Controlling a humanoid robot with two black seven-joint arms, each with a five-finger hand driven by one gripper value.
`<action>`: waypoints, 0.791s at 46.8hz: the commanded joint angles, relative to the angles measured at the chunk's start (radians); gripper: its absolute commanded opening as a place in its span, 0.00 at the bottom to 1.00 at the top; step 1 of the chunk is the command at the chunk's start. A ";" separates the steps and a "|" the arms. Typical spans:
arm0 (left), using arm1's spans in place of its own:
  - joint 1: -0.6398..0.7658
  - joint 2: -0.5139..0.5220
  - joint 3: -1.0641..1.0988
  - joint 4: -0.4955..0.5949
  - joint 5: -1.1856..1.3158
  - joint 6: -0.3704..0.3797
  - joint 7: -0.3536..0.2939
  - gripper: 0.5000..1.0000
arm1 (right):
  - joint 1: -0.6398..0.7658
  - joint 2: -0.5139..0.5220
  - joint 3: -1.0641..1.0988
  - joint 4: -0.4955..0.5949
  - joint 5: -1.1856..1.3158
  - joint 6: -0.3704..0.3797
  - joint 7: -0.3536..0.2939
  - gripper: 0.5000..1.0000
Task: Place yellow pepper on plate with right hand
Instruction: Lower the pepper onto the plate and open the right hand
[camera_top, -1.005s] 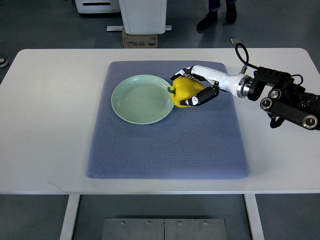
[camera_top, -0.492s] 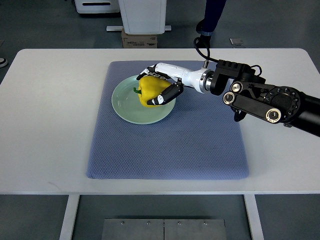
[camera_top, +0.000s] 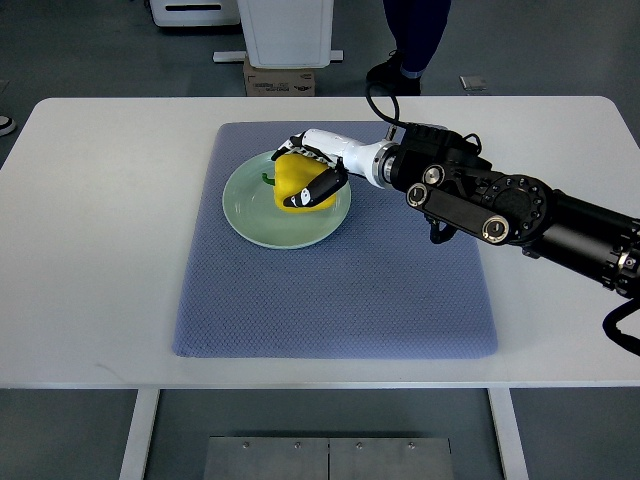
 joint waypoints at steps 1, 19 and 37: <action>0.000 0.000 0.000 0.000 0.000 0.000 0.000 1.00 | -0.003 0.000 0.000 -0.003 0.016 -0.021 -0.020 0.00; 0.000 0.000 0.000 0.000 0.000 0.000 0.000 1.00 | -0.016 0.000 -0.005 0.003 0.020 -0.021 -0.028 0.00; 0.000 0.000 0.000 0.000 0.000 0.000 0.000 1.00 | -0.020 0.000 -0.008 0.037 0.020 -0.021 -0.019 0.00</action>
